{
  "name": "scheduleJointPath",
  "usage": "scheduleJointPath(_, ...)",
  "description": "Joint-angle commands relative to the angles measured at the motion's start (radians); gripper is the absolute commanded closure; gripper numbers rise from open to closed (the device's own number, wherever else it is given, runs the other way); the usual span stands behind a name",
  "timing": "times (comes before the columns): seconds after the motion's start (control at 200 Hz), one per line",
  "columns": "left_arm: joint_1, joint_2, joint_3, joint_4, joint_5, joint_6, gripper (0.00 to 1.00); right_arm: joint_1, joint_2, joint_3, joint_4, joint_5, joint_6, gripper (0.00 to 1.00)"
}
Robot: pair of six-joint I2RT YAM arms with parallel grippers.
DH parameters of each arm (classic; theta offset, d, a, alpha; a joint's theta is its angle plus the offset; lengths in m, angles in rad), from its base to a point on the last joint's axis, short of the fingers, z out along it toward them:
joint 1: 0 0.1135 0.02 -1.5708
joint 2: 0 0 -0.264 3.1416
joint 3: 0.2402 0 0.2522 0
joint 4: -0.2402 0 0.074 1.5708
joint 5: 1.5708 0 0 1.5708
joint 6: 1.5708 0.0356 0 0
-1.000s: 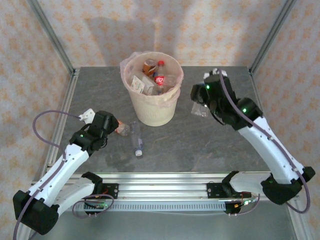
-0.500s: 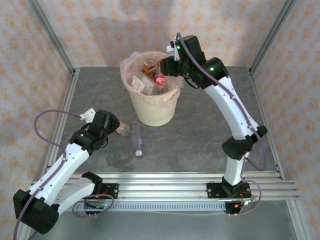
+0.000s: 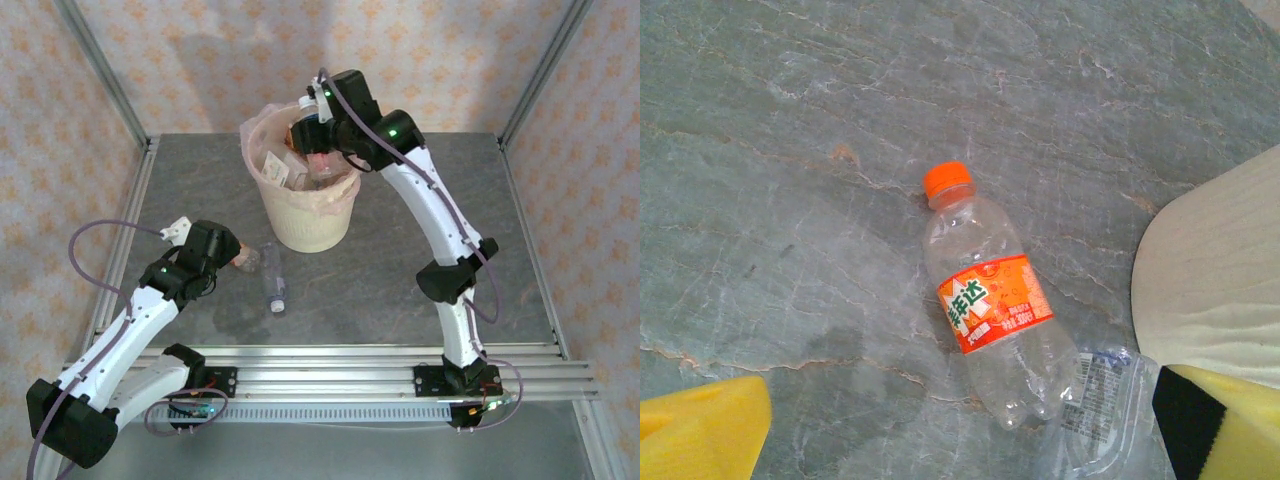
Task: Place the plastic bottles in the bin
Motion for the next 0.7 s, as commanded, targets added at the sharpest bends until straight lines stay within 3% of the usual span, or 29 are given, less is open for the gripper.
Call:
scheduleJointPath(0.0, 0.008, 0.004, 0.031, -0.006, -0.011, 0.001, 0.0, 0.008, 0.035, 0.045, -0.011, 0.021, -0.031, 0.46)
scheduleJointPath(0.285, 0.008, -0.006, 0.031, -0.015, -0.017, 0.003, 0.0, 0.008, 0.099, 0.064, -0.032, 0.114, -0.063, 0.41)
scheduleJointPath(0.485, 0.008, -0.006, 0.031, -0.015, -0.017, 0.002, 0.0, 0.013, 0.123, 0.09, -0.045, 0.134, -0.078, 0.13)
scheduleJointPath(0.691, 0.008, -0.005, 0.032, -0.016, -0.02, 0.002, 0.0, 0.025, 0.107, 0.116, -0.04, 0.135, -0.086, 0.05)
